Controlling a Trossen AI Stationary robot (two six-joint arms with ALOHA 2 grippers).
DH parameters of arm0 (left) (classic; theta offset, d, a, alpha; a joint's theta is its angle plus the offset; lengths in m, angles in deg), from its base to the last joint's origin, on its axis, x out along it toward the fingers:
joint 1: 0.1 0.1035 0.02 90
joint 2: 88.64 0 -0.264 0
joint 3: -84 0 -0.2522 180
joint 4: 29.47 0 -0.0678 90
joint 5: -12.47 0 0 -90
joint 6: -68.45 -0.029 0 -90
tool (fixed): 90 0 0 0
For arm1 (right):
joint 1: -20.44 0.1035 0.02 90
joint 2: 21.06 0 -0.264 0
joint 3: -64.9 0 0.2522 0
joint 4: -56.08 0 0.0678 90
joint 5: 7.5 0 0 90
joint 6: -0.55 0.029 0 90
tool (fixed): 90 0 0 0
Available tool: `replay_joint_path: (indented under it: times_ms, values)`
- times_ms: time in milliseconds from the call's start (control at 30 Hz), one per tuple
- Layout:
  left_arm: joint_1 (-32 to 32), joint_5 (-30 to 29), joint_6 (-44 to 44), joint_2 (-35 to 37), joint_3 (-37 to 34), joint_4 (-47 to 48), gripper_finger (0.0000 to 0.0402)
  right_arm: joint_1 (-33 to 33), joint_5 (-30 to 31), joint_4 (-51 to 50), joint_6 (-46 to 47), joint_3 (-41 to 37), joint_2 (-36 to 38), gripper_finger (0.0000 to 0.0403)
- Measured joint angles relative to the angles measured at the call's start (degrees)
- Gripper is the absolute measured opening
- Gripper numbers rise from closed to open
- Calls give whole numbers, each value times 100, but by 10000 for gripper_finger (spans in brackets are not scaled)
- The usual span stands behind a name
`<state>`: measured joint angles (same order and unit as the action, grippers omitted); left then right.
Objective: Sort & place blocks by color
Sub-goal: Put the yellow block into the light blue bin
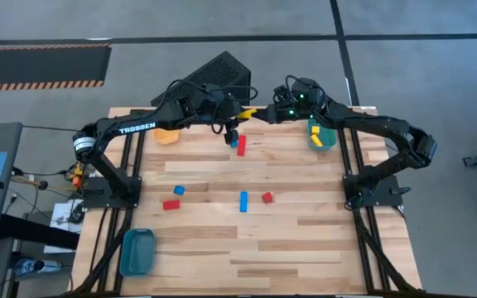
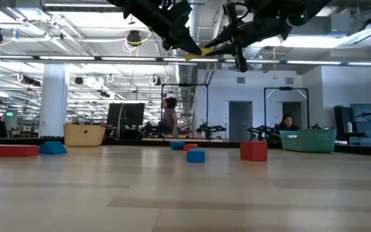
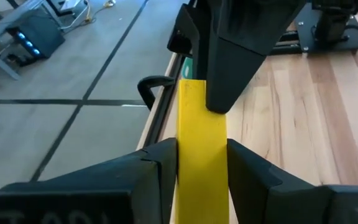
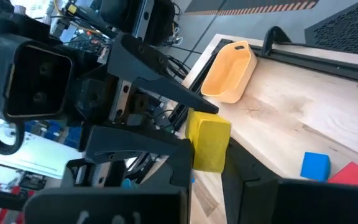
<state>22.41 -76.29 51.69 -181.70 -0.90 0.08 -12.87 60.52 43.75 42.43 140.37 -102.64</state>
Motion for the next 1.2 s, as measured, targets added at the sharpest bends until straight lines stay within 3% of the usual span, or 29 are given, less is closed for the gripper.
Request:
replay_joint_path:
  times_ms: [167,367,500,633,833,1200]
  values:
    - [-1,-80,351,7,7,-14,152,-153,618,-490,-273,-9,164,50]
    - [-1,-719,435,7,7,206,206,-484,1999,-2212,-1026,-8,596,50]
    - [21,-1185,415,7,7,582,221,-798,3107,-3483,-1606,-8,719,50]
    - [85,-1266,413,7,7,827,224,-1090,3839,-4572,-2159,-11,593,50]
    - [154,-1277,414,7,7,881,224,-1306,3904,-4915,-2310,-219,470,51]
    - [191,-1465,420,7,7,1029,224,-1467,3718,-4838,-2029,-1325,469,51]
